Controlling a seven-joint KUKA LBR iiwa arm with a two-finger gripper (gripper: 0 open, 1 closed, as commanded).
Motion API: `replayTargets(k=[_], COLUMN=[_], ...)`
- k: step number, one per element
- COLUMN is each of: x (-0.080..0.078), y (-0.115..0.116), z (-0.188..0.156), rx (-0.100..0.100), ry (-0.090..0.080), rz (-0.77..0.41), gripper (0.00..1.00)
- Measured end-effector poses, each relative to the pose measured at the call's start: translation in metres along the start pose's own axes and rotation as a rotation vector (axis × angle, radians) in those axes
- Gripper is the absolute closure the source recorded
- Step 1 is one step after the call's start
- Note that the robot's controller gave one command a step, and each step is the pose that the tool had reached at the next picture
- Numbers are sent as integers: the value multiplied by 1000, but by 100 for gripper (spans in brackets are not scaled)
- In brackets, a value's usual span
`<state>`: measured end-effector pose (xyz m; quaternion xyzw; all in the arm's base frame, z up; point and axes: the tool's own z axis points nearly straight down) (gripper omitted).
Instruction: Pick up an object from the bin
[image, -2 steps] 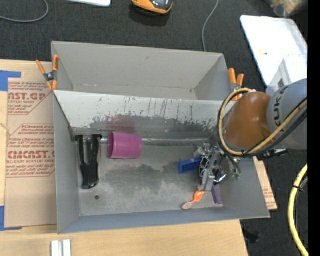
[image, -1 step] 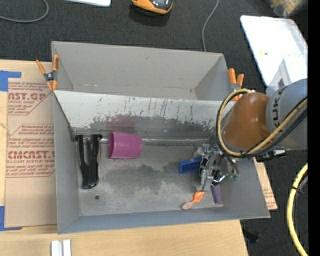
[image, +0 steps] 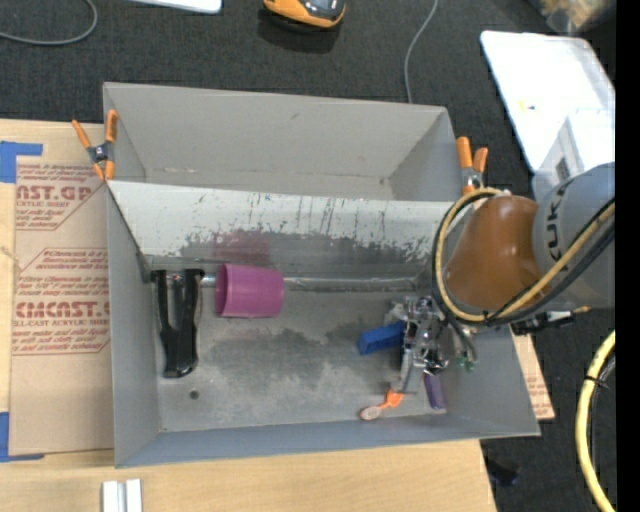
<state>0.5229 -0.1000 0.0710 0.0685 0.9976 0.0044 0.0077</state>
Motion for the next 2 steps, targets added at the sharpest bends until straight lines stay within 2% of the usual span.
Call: replayTargets(k=[1,2], x=[-22,-22], y=[-2,-2], z=[2,2], rx=[-1,-1], ry=[-2,-2], rz=[189,189], gripper=[100,100])
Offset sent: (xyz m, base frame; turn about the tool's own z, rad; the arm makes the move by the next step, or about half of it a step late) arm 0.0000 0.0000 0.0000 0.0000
